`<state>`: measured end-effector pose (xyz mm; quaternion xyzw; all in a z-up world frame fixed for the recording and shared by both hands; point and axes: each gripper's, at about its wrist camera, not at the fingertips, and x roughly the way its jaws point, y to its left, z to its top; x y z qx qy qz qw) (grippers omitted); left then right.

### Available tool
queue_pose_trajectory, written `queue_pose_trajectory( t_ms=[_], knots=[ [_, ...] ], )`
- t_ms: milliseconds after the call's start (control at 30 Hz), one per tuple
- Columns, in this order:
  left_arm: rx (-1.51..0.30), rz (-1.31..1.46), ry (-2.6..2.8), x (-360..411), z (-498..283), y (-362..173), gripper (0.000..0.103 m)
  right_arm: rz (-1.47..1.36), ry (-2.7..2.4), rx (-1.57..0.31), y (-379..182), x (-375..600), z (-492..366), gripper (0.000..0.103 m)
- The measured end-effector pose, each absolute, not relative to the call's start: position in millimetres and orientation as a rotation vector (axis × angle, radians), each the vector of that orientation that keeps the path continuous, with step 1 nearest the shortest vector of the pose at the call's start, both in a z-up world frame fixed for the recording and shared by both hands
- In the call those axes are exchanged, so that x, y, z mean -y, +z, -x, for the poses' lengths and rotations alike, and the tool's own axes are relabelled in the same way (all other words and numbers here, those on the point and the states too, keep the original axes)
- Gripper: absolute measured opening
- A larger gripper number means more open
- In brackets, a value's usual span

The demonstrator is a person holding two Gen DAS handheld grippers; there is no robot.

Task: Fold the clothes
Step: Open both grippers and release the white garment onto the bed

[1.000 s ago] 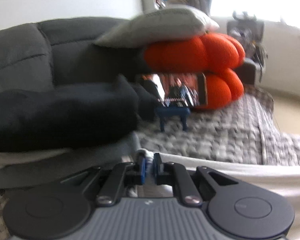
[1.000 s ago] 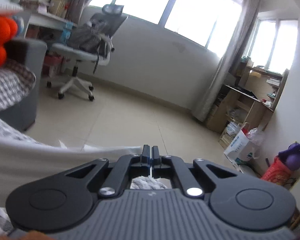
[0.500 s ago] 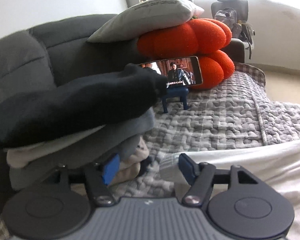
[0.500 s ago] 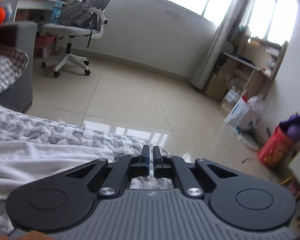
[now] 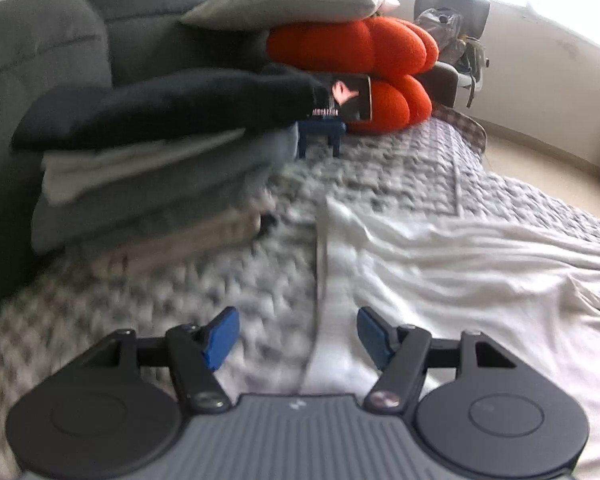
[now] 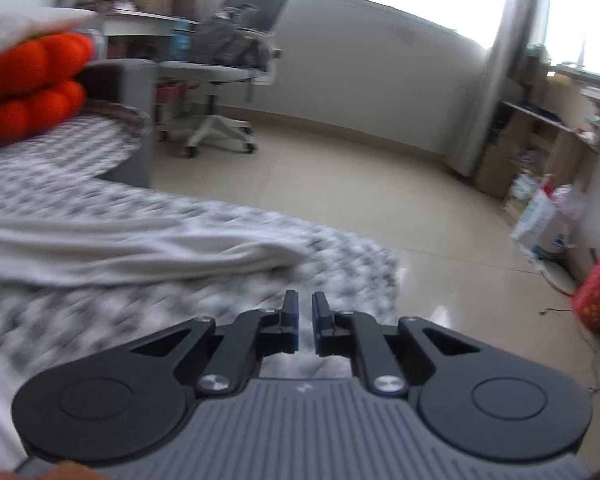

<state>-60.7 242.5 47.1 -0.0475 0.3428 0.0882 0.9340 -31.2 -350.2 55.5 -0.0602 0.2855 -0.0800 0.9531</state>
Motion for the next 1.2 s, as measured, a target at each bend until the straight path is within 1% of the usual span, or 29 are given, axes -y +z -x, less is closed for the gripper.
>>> queue_pose_trajectory(
  t_ms=[33,100,133,167,200,267,333,367,400,433,500,533,567,600,633,667,700,800,967,1067,1200],
  knots=[
    [-0.709,0.139,0.187,-244.1,68.4,47.0,0.066,0.119,-0.136,-0.584,54.2,346.0,39.4,0.013],
    [-0.708,0.227,0.187,-246.2,80.6,46.6,0.065,0.121,-0.088,-0.592,50.0,336.3,55.9,0.017],
    [-0.706,0.249,0.178,-243.8,83.3,45.9,0.065,0.125,-0.066,-0.596,47.2,330.8,64.0,0.028],
    [-0.703,0.265,0.167,-240.5,85.2,45.0,0.065,0.131,-0.053,-0.598,44.2,324.4,71.4,0.042],
    [-0.7,0.282,0.156,-237.2,87.2,44.1,0.065,0.14,-0.04,-0.602,41.6,318.8,78.6,0.045],
    [-0.708,0.306,0.143,-232.2,83.5,39.6,0.064,0.158,-0.013,-0.608,36.2,307.7,93.2,0.045],
    [-0.728,0.351,0.142,-230.9,77.5,32.8,0.059,0.156,0.005,-0.611,32.1,300.9,107.3,0.045],
    [-0.738,0.382,0.143,-232.1,76.0,28.7,0.053,0.146,0.01,-0.611,30.6,299.2,114.1,0.045],
    [-0.748,0.414,0.145,-233.3,74.5,24.6,0.049,0.138,0.015,-0.61,28.9,297.5,121.0,0.045],
    [-0.75,0.449,0.149,-235.3,72.9,20.6,0.047,0.137,0.013,-0.608,25.9,295.7,128.8,0.045],
    [-0.733,0.495,0.156,-238.1,71.6,16.0,0.036,0.14,-0.001,-0.599,20.6,293.3,144.6,0.046],
    [-0.729,0.51,0.162,-239.3,69.6,14.5,0.035,0.14,-0.01,-0.588,18.9,293.8,151.9,0.047],
    [-0.726,0.523,0.168,-240.6,67.3,13.1,0.03,0.139,-0.02,-0.577,17.2,294.3,158.9,0.047],
    [-0.721,0.536,0.171,-241.9,66.0,11.7,0.022,0.135,-0.028,-0.566,15.7,294.3,162.1,0.048],
    [-0.717,0.548,0.173,-243.2,64.9,10.4,0.017,0.13,-0.037,-0.556,14.2,294.3,165.3,0.048],
    [-0.712,0.56,0.176,-244.5,63.9,9.0,0.005,0.126,-0.046,-0.546,12.7,294.3,168.5,0.049],
    [-0.707,0.573,0.178,-245.8,62.8,7.7,0.002,0.122,-0.054,-0.535,11.4,294.2,171.3,0.05],
    [-0.639,0.58,0.194,-251.2,74.4,13.9,0.001,0.152,-0.076,-0.513,9.6,292.2,168.9,0.053],
    [-0.542,0.575,0.219,-263.1,105.1,30.6,0.001,0.211,-0.105,-0.493,7.1,288.6,165.2,0.053],
    [-0.527,0.576,0.21,-273.6,115.6,30.2,0.001,0.196,-0.13,-0.488,8.1,291.0,160.7,0.053],
    [-0.571,0.605,0.227,-284.3,113.9,14.7,0.001,0.18,-0.167,-0.49,6.8,292.0,157.4,0.053]
  ],
)
